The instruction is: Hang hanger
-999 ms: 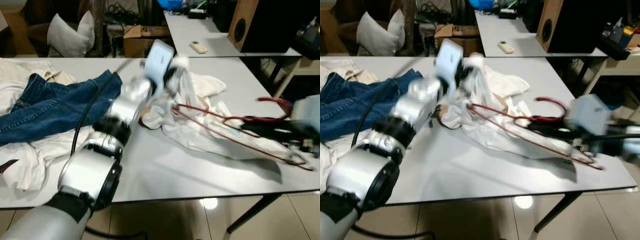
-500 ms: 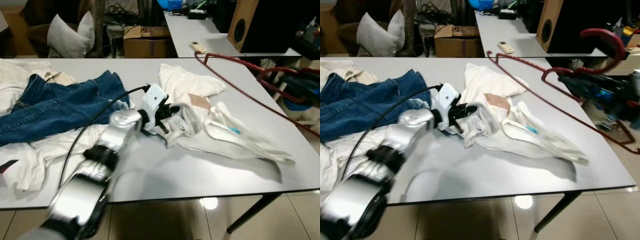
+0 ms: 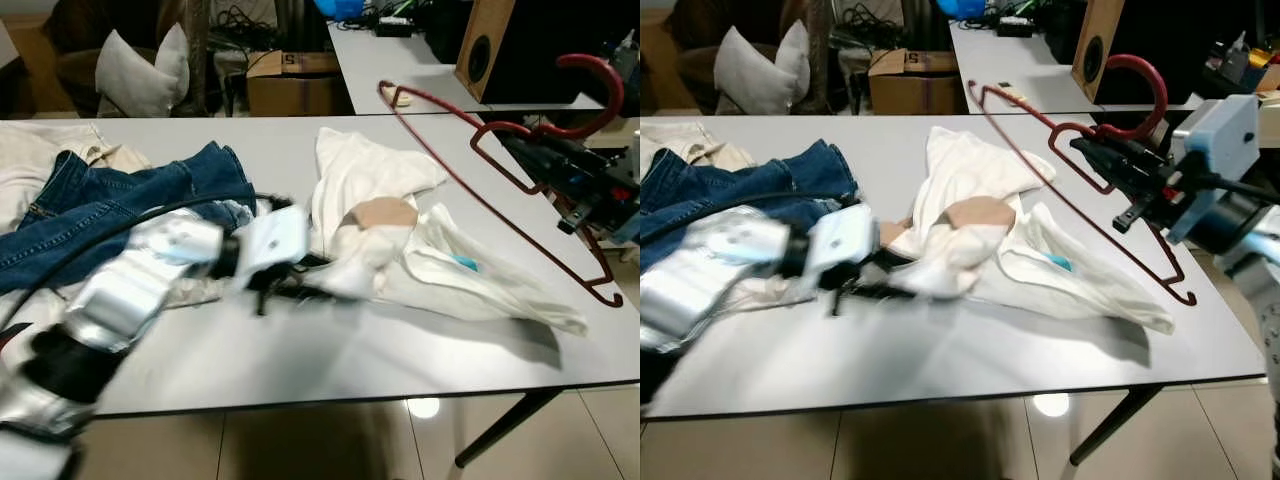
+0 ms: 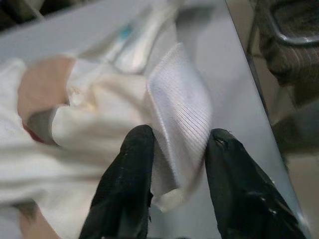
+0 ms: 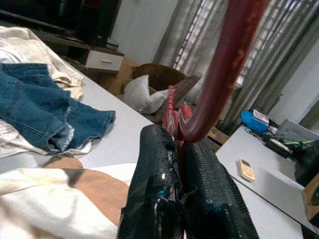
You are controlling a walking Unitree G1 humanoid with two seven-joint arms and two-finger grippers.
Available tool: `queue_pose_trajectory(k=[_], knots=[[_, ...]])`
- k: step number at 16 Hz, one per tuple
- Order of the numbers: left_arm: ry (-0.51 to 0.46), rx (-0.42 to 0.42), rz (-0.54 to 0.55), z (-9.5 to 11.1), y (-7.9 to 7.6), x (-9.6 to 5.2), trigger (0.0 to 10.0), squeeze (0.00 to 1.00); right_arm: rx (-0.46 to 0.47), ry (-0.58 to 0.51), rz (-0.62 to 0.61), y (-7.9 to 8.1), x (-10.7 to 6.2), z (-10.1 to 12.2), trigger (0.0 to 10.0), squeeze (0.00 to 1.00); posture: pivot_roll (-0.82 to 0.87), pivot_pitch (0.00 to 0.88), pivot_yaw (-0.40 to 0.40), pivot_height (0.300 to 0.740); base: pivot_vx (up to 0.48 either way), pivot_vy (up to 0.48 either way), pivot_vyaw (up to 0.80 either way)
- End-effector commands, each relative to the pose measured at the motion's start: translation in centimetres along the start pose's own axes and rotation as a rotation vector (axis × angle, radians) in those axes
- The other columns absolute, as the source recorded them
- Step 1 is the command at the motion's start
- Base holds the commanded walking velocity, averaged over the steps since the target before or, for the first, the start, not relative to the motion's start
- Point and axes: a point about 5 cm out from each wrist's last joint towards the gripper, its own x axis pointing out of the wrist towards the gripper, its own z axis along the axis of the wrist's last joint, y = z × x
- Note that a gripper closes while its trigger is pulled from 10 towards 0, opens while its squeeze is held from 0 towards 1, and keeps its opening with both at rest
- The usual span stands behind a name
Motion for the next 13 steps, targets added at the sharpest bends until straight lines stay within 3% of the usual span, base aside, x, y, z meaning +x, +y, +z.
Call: queue_pose_trajectory(k=[1, 4, 7, 8, 9, 10, 11, 13], knots=[[-0.026, 0.007, -0.022, 1.2, -0.5, -0.6, 10.0, 1.0, -0.012, -0.018, -0.012, 0.0, 0.5, 0.4, 10.0, 0.0, -0.15, 0.0, 0.008, 0.74, 0.0, 0.0, 0.0], [-0.088, -0.043, -0.059, 2.7, -1.7, -2.5, 10.0, 1.0, 0.003, -0.022, -0.041, 0.0, 1.4, 0.0, 10.0, 0.0, -0.13, 0.0, 0.003, 0.74, 0.0, 0.0, 0.0], [-0.251, -0.138, 0.069, 3.3, -1.0, -3.9, 10.0, 1.0, 0.068, -0.039, -0.072, 0.1, 2.4, -0.1, 10.0, 0.0, -0.12, 0.0, 0.012, 0.74, 0.0, 0.0, 0.0], [-0.372, -0.196, 0.294, 3.5, 0.6, -4.8, 10.0, 0.74, 0.125, -0.063, -0.105, 0.4, 3.0, 0.0, 10.0, 0.0, -0.12, 0.0, 0.012, 0.74, 0.0, 0.0, 0.0], [-0.416, -0.239, 0.436, 3.2, 1.4, -5.2, 10.0, 0.31, 0.155, -0.072, -0.135, 0.6, 3.3, -0.1, 10.0, 0.0, -0.12, 0.0, 0.011, 0.74, 0.0, 0.0, 0.0], [-0.413, -0.336, 0.661, 1.7, 2.2, -5.3, 10.0, 0.0, 0.234, -0.085, -0.197, 1.6, 4.0, -0.5, 10.0, 0.0, -0.12, 0.0, 0.007, 0.74, 0.0, 0.0, 0.0], [-0.401, -0.35, 0.695, 1.3, 2.1, -5.2, 10.0, 0.0, 0.262, -0.088, -0.21, 2.0, 4.2, -0.7, 10.0, 0.0, -0.12, 0.0, 0.008, 0.74, 0.0, 0.0, 0.0], [-0.335, -0.413, 0.952, -1.0, 2.0, -4.8, 10.0, 0.0, 0.302, -0.083, -0.211, 4.5, 5.1, -0.9, 10.0, 0.0, -0.12, 0.0, 0.008, 0.74, 0.0, 0.0, 0.0]])
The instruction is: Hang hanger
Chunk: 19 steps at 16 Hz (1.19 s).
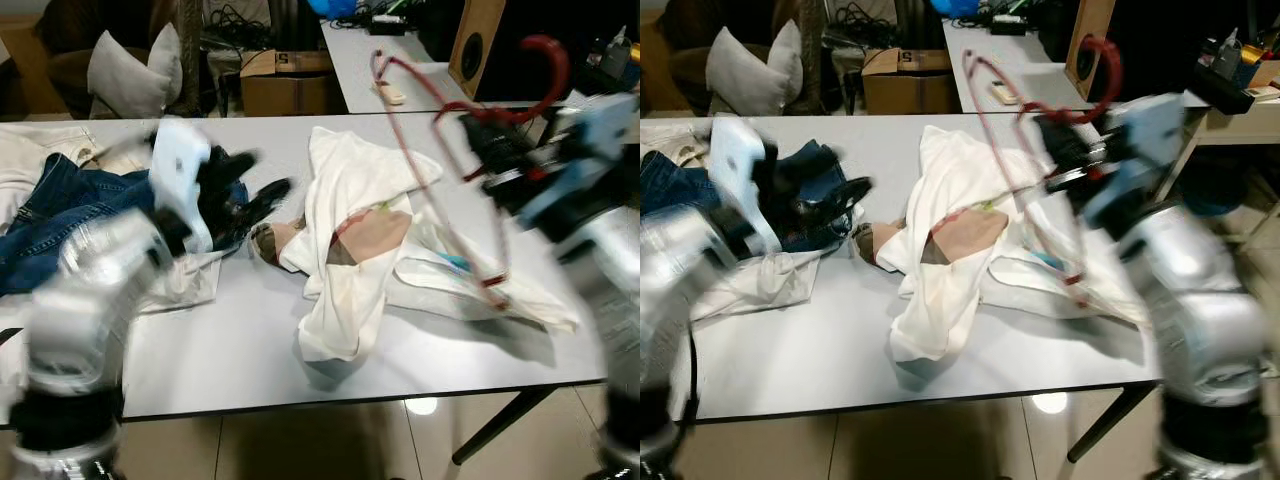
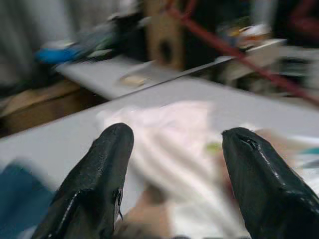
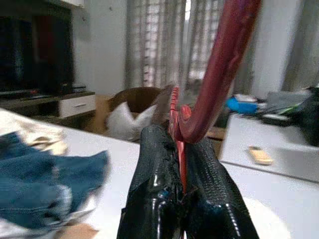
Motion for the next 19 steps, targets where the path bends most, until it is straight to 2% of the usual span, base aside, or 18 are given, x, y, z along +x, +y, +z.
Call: queue_pose_trajectory(k=[1, 3, 4, 5, 7, 11, 14, 19], knots=[[-0.013, 0.044, 0.101, 0.3, 0.6, -0.3, 10.0, 0.0, 0.004, 0.006, -0.009, 0.8, -0.1, -0.2, 10.0, 0.0, -0.11, 0.0, 0.006, 0.74, 0.0, 0.0, 0.0], [0.016, 0.065, 0.141, -0.7, -0.9, -0.7, 10.0, 0.0, 0.017, 0.061, -0.013, 2.9, -0.4, -2.1, 10.0, 0.0, -0.1, 0.0, 0.001, 0.74, 0.0, 0.0, 0.0], [0.019, 0.059, 0.141, -0.8, -1.1, -0.7, 10.0, 0.0, 0.013, 0.071, -0.008, 3.1, -0.4, -2.3, 10.0, 0.0, -0.1, 0.0, 0.001, 0.74, 0.0, 0.0, 0.0], [0.042, 0.065, 0.151, -1.9, -2.1, -0.8, 10.0, 0.0, 0.049, 0.089, -0.054, 3.4, -0.5, -3.1, 10.0, 0.0, -0.1, 0.0, -0.001, 0.74, 0.0, 0.296, 0.0], [0.035, 0.097, 0.163, -1.9, -2.2, -0.2, 10.0, 0.0, 0.1, 0.081, -0.101, 3.4, -0.5, -3.5, 10.0, 0.0, -0.1, 0.0, -0.011, 0.74, 0.0, 0.328, 0.0], [0.039, 0.106, 0.179, -2.0, -2.4, -0.2, 10.0, 0.0, 0.117, 0.075, -0.136, 3.4, -0.3, -3.8, 10.0, 0.0, -0.08, 0.0, -0.017, 0.74, 0.0, 0.327, 0.0], [0.045, 0.073, 0.171, -2.4, -2.7, 0.0, 10.0, 0.0, 0.136, 0.074, -0.158, 3.5, -0.4, -4.0, 10.0, 0.0, -0.09, 0.0, -0.002, 0.74, 0.0, 0.329, 0.0], [0.048, 0.053, 0.18, -2.7, -3.1, 0.0, 10.0, 0.0, 0.111, 0.094, -0.188, 3.3, -0.9, -4.8, 10.0, 0.0, -0.09, 0.0, -0.019, 0.74, 0.0, 0.33, 0.0]])
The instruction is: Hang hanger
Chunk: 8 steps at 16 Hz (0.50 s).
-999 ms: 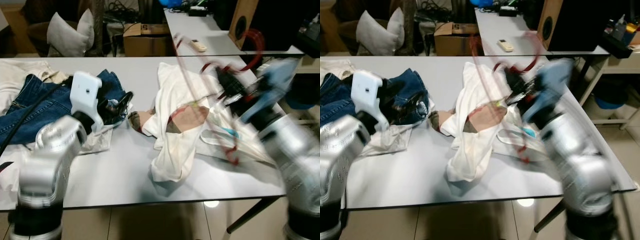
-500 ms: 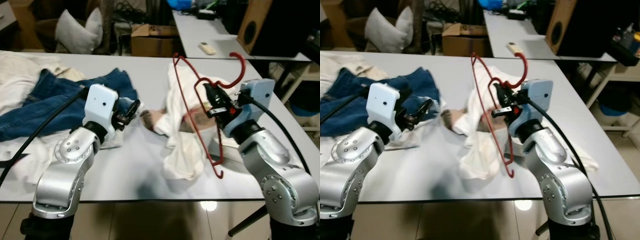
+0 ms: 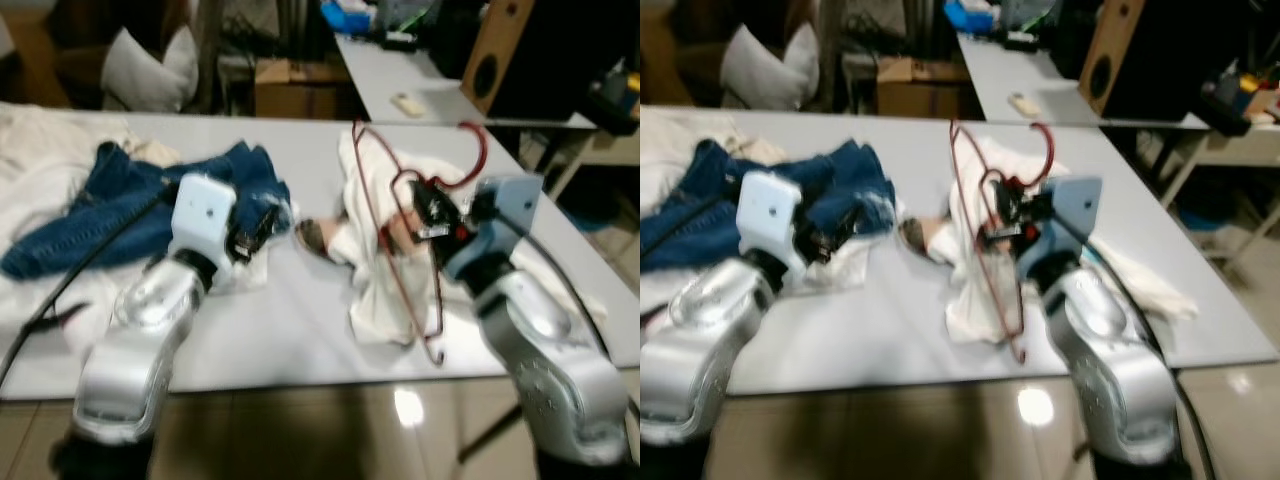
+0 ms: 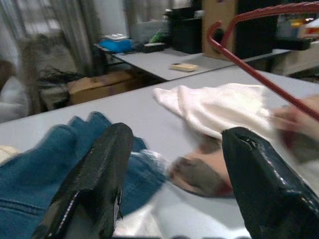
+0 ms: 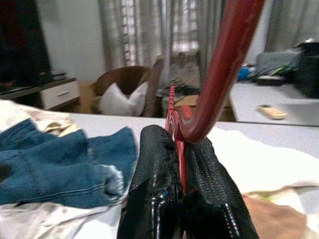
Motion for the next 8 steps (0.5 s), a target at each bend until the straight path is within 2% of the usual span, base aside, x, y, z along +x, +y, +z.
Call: queue_pose_trajectory(k=[1, 5, 7, 8], knots=[[0.004, 0.014, 0.018, 0.05, 0.38, -0.17, 10.0, 0.0, -0.005, -0.006, -0.009, -0.01, 0.14, 0.01, 10.0, 0.0, -0.09, 0.0, -0.019, 0.74, 0.0, 0.326, 0.0], [0.006, 0.024, 0.024, -0.03, 0.5, 0.0, 10.0, 0.0, -0.028, -0.006, -0.003, 0.08, 0.32, -0.13, 10.0, 0.0, -0.1, 0.0, -0.019, 0.74, 0.0, 0.327, 0.0], [0.009, 0.03, 0.018, -0.09, 0.43, 0.06, 10.0, 0.0, -0.072, 0.0, -0.045, -0.32, 0.26, -0.24, 10.0, 0.0, -0.1, 0.0, -0.019, 0.74, 0.0, 0.328, 0.0], [0.008, 0.029, 0.017, -0.11, 0.37, 0.14, 10.0, 0.0, -0.053, 0.004, -0.038, -0.35, 0.19, -0.34, 10.0, 0.0, -0.1, 0.0, -0.019, 0.74, 0.0, 0.319, 0.0]])
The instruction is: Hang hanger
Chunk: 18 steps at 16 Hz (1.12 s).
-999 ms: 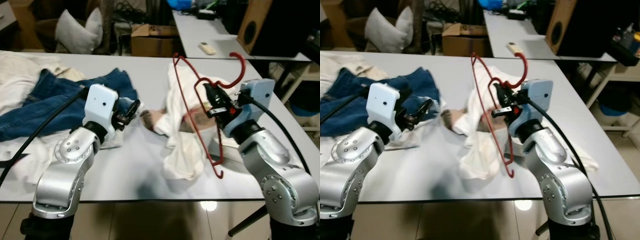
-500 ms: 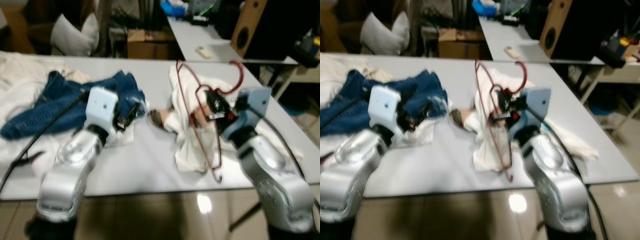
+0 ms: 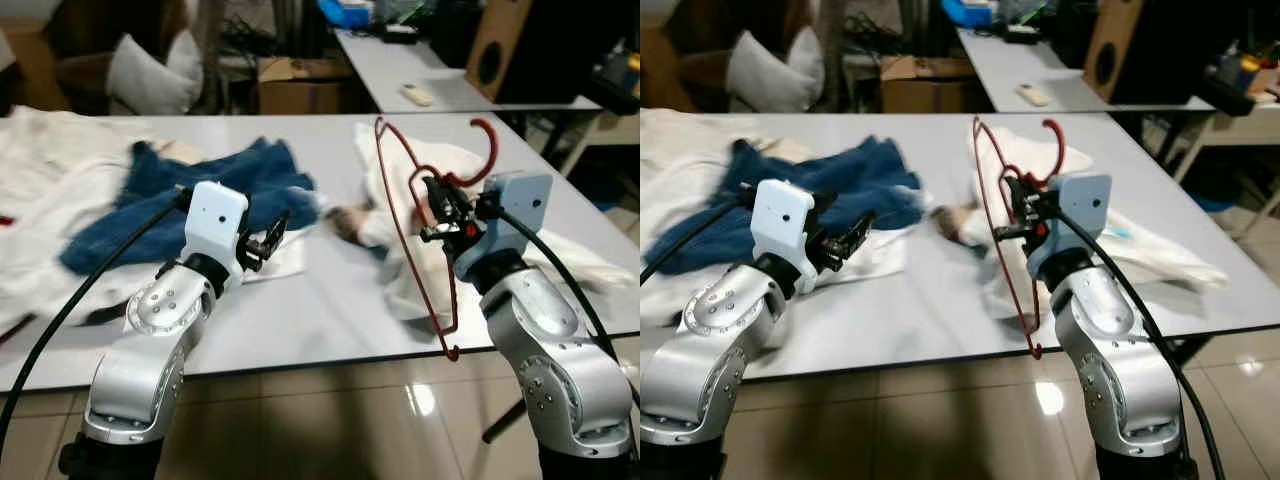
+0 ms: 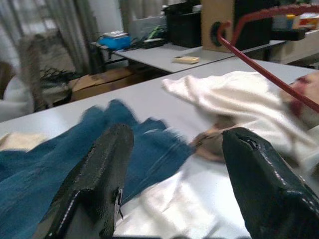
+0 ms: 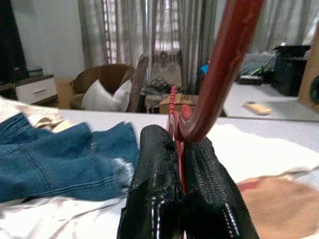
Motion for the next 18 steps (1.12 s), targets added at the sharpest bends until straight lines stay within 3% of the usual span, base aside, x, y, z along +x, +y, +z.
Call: queue_pose_trajectory(k=[1, 8, 11, 18], knots=[[0.0, 0.013, 0.011, 0.1, 0.3, 0.2, 10.0, 0.0, 0.014, -0.014, 0.013, 0.2, 0.1, 0.2, 10.0, 0.0, -0.11, 0.0, -0.015, 0.74, 0.0, 0.315, 0.0], [0.0, 0.006, 0.02, 0.0, 0.6, 0.2, 10.0, 0.0, 0.038, -0.035, -0.013, 0.3, 0.1, 0.2, 10.0, 0.0, -0.1, 0.0, -0.018, 0.74, 0.0, 0.311, 0.0], [0.002, 0.002, 0.023, -0.1, 0.6, 0.2, 10.0, 0.0, 0.063, -0.006, -0.03, -0.1, -0.2, -0.5, 10.0, 0.0, -0.11, 0.0, -0.014, 0.74, 0.0, 0.319, 0.0], [0.022, 0.024, 0.023, -0.6, 0.8, 0.0, 10.0, 0.0, 0.028, 0.044, -0.043, -0.6, -0.9, -2.2, 10.0, 0.0, -0.09, 0.0, -0.011, 0.74, 0.0, 0.325, 0.0]])
